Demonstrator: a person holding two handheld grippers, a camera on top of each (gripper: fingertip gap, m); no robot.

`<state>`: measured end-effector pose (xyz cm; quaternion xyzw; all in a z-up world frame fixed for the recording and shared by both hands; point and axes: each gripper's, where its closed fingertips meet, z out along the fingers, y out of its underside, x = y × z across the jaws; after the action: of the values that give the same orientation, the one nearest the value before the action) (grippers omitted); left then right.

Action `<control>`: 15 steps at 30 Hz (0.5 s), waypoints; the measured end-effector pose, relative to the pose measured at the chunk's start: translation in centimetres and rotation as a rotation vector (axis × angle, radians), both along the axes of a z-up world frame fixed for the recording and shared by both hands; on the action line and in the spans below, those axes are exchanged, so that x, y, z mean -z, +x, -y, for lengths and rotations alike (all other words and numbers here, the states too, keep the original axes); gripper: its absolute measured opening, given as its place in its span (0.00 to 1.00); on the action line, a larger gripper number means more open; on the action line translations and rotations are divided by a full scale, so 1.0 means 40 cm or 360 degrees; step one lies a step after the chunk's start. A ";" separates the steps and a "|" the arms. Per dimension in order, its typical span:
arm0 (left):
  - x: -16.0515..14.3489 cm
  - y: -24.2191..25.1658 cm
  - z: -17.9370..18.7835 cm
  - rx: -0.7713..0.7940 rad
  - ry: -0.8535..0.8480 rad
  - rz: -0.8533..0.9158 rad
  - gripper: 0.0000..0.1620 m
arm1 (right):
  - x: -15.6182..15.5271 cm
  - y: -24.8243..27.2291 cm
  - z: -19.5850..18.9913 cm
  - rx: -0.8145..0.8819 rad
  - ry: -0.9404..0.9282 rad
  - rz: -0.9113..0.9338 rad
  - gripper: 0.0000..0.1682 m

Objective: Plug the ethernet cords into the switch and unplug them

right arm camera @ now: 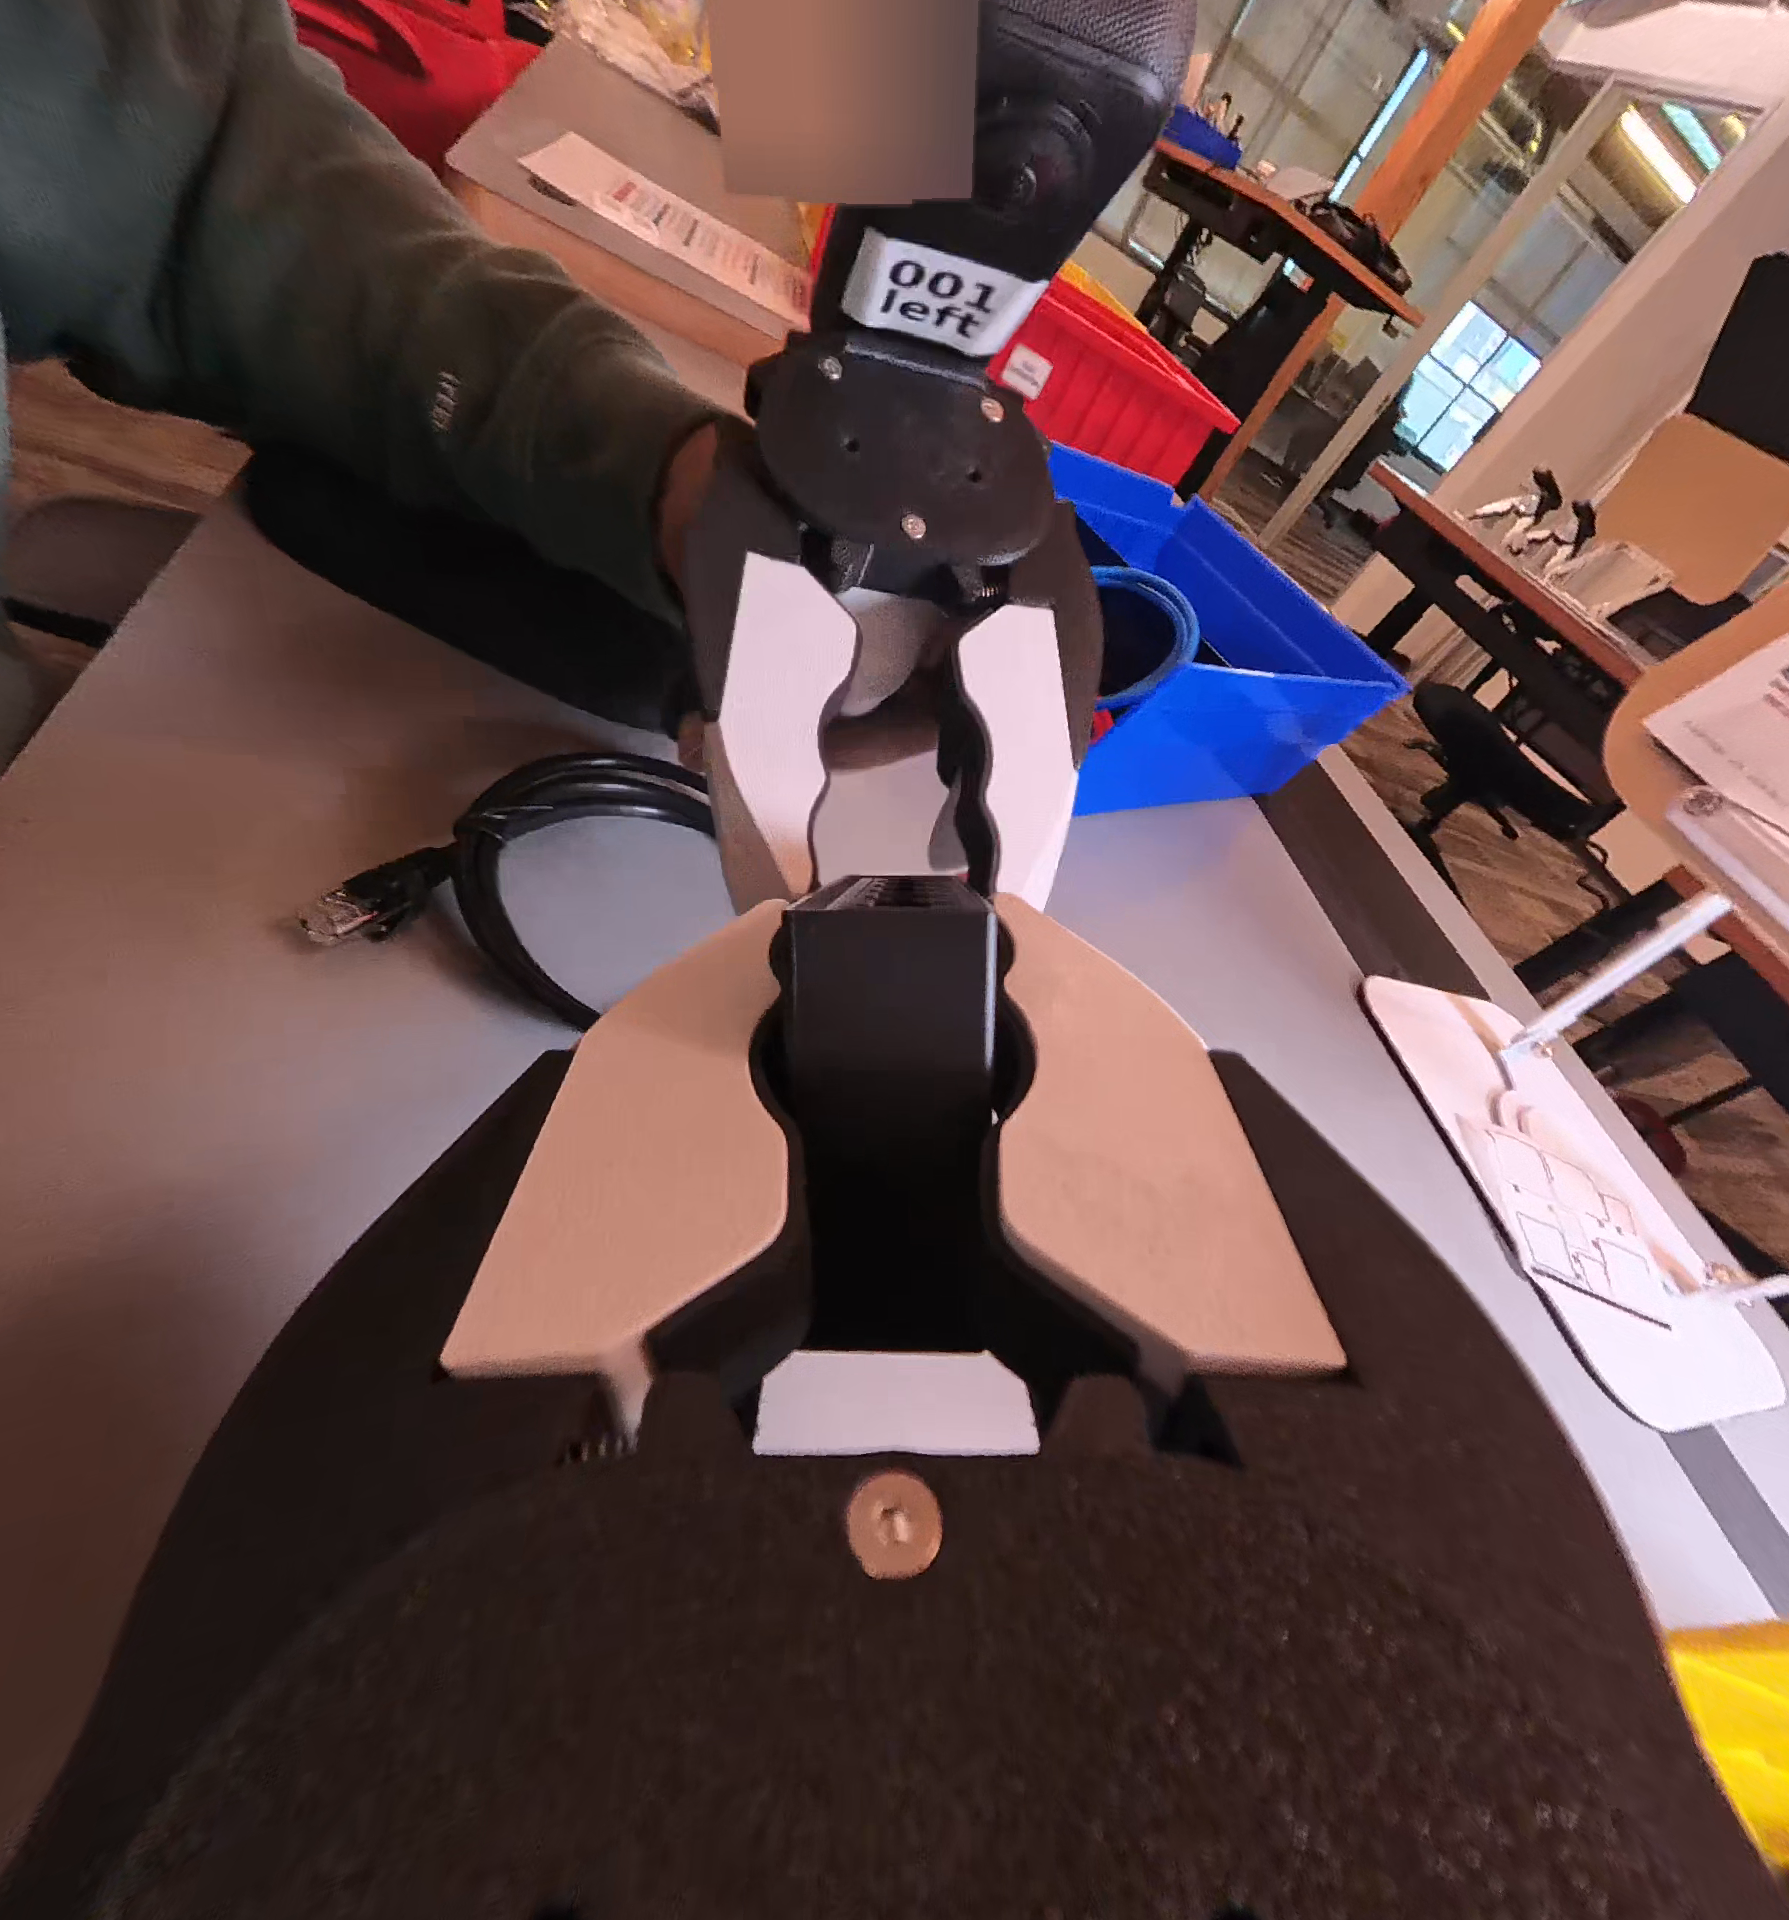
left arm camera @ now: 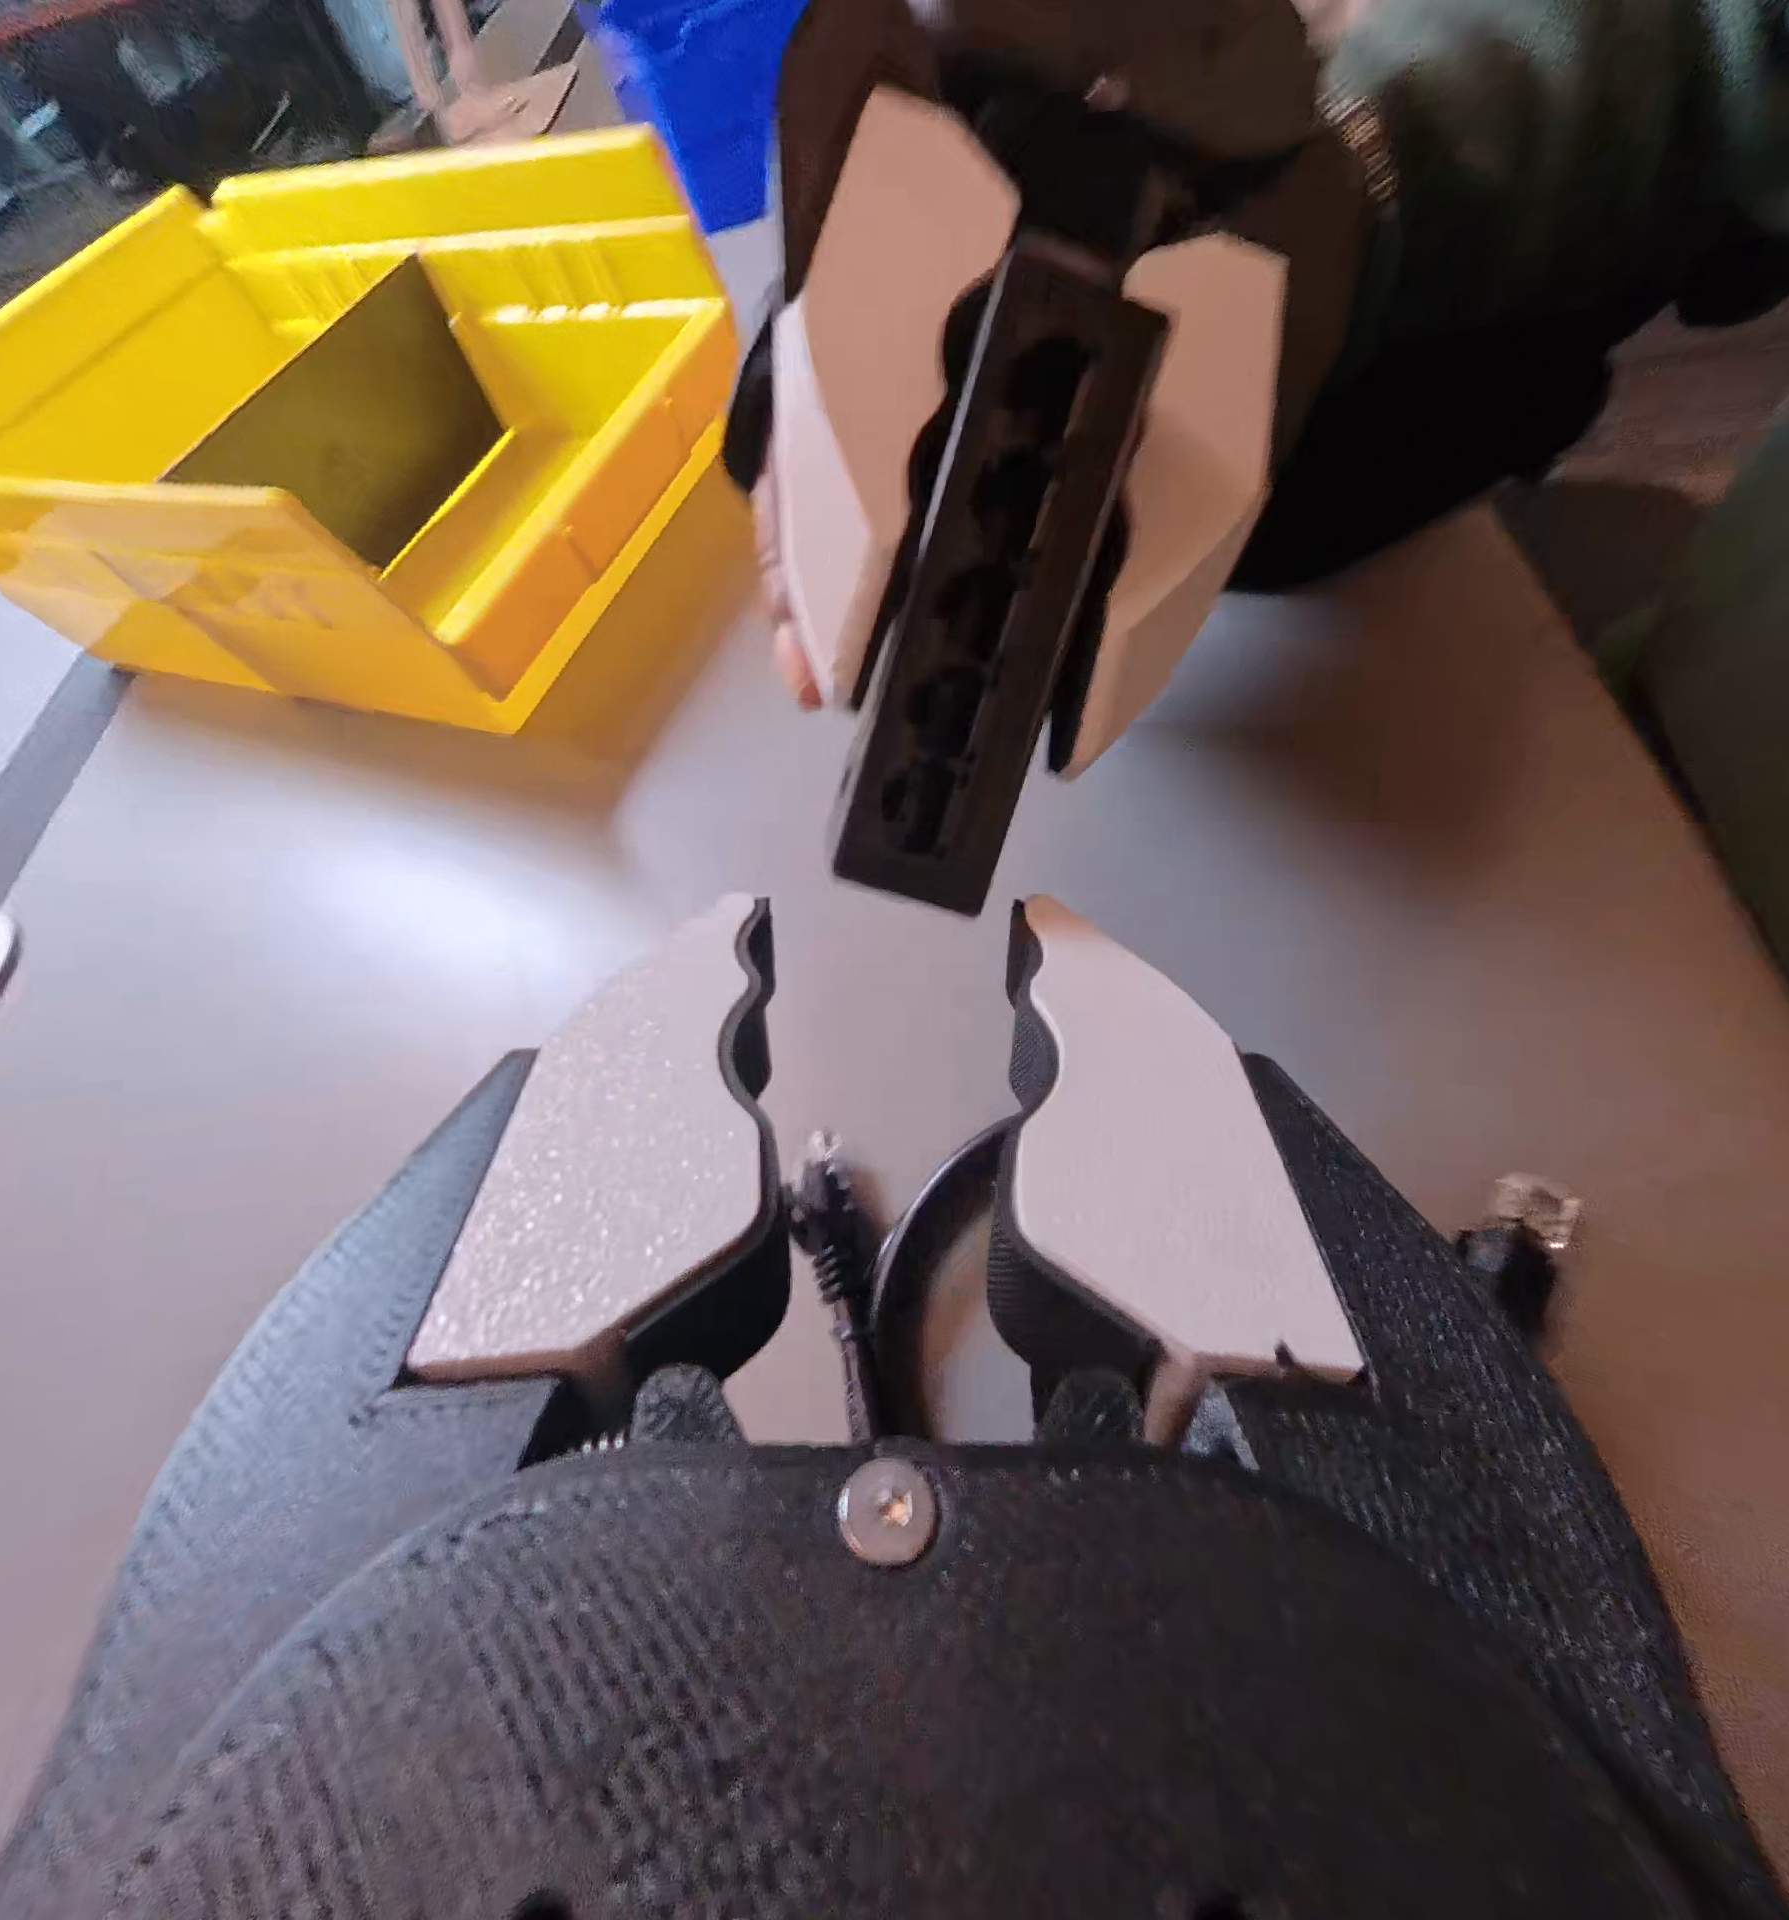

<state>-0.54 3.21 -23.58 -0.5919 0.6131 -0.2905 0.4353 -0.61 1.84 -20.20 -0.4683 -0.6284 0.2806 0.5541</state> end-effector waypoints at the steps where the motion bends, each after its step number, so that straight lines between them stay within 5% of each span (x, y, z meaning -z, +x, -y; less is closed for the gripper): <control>1: -0.002 0.008 0.013 0.0040 0.0028 0.0000 0.25 | 0.000 -0.005 0.009 -0.0026 0.0003 -0.0011 0.19; 4: 0.029 0.012 0.015 0.0041 0.0220 -0.0183 0.17 | 0.012 -0.016 0.023 -0.0073 -0.0001 0.0021 0.19; 15: -0.019 -0.005 0.019 0.0053 0.0162 0.0053 0.16 | 0.024 -0.003 -0.021 0.0121 0.0059 0.0102 0.25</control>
<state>-0.74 2.45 -22.83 -0.5537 0.6296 -0.2760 0.4699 -0.72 2.70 -21.17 -0.4903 -0.6326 0.2325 0.5525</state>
